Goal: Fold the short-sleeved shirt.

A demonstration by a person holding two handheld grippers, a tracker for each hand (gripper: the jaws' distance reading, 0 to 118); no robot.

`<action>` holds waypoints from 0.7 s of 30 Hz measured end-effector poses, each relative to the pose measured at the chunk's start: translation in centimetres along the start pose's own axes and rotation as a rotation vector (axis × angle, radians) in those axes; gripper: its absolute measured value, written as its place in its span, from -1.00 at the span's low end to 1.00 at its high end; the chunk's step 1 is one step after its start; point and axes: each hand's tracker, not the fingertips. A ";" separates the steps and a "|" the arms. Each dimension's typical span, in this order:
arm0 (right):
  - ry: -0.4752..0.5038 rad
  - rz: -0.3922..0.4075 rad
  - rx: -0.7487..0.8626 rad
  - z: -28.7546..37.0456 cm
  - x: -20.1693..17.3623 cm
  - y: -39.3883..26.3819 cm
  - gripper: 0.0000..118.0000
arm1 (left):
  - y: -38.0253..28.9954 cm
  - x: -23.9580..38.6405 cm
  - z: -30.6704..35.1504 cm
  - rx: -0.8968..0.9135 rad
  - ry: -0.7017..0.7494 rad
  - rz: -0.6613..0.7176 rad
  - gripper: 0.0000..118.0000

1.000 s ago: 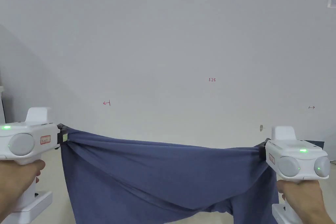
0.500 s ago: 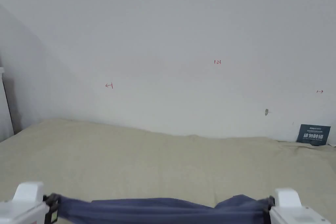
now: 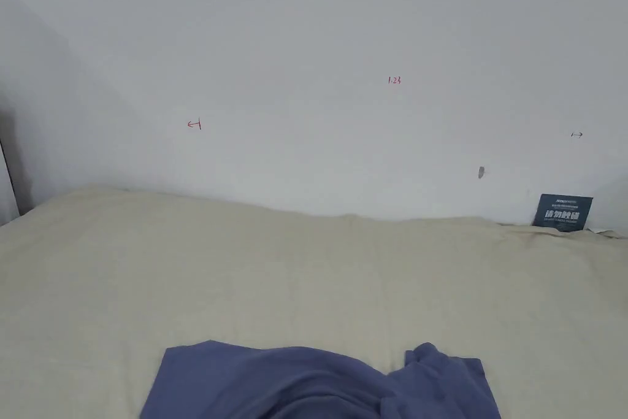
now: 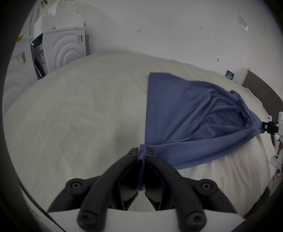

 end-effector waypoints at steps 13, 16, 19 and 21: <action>0.031 -0.016 0.072 3.0 -0.4 0.6 -0.41 | 0.6 -0.9 1.1 0.030 -0.018 -0.018 -0.67; 0.065 -0.058 0.147 5.7 -0.2 1.6 -0.03 | 1.1 -0.5 3.7 0.125 0.027 -0.023 -0.02; 0.078 -0.062 0.201 8.2 -0.5 2.5 -0.03 | 1.7 0.3 6.7 0.223 0.046 -0.011 0.04; 0.086 -0.098 0.247 9.7 -0.8 2.8 -0.03 | 2.1 1.0 8.1 0.262 0.042 -0.006 0.04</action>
